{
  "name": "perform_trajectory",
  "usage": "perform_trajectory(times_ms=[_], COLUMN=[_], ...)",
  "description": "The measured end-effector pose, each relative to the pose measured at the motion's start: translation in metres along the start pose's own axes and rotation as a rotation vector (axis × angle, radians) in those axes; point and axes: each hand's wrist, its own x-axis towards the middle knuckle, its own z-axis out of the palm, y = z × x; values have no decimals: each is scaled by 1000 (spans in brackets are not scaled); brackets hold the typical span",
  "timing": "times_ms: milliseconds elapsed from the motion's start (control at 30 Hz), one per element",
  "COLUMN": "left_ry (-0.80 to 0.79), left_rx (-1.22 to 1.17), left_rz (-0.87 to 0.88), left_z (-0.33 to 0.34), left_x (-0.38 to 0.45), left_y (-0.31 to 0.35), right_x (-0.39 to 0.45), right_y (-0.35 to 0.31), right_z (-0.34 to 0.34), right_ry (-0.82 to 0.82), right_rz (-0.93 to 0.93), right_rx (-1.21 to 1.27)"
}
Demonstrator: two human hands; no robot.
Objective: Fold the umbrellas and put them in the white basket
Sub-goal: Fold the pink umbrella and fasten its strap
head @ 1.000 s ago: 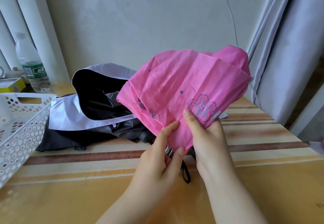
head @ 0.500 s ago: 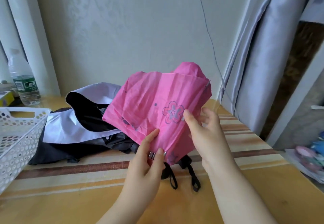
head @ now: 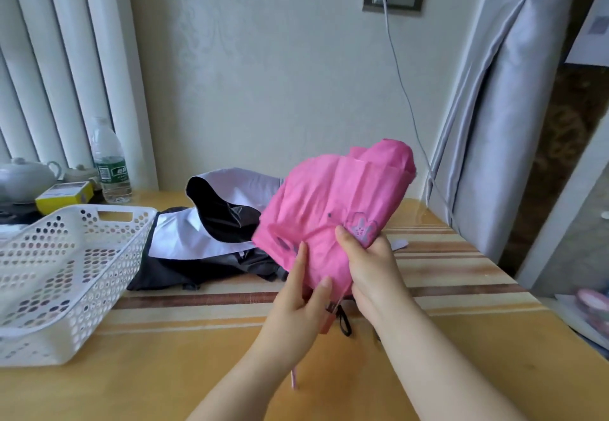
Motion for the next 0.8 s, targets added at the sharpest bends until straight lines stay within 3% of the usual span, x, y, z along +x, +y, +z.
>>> perform_trajectory(times_ms=[67,233,500,700,800], left_ry=[-11,60,71,-7,65], left_rx=[-115,-221,-171,-205,-153], left_rz=[-85,-56,4,-96,-58], left_z=[-6,-15,-22,-23,-21], left_x=[-4,-16,-44,-46,-45], left_y=[3,7,7,10,11], right_x=[-10,-27,-9,-9,-9], right_y=[2,-1,-59,-48,-48], right_z=[3,13,13,19,18], right_ry=[-26,-130,-17,25,25], right_rz=[-17,22,33,13,26], right_rx=[-1,91,160,106,94])
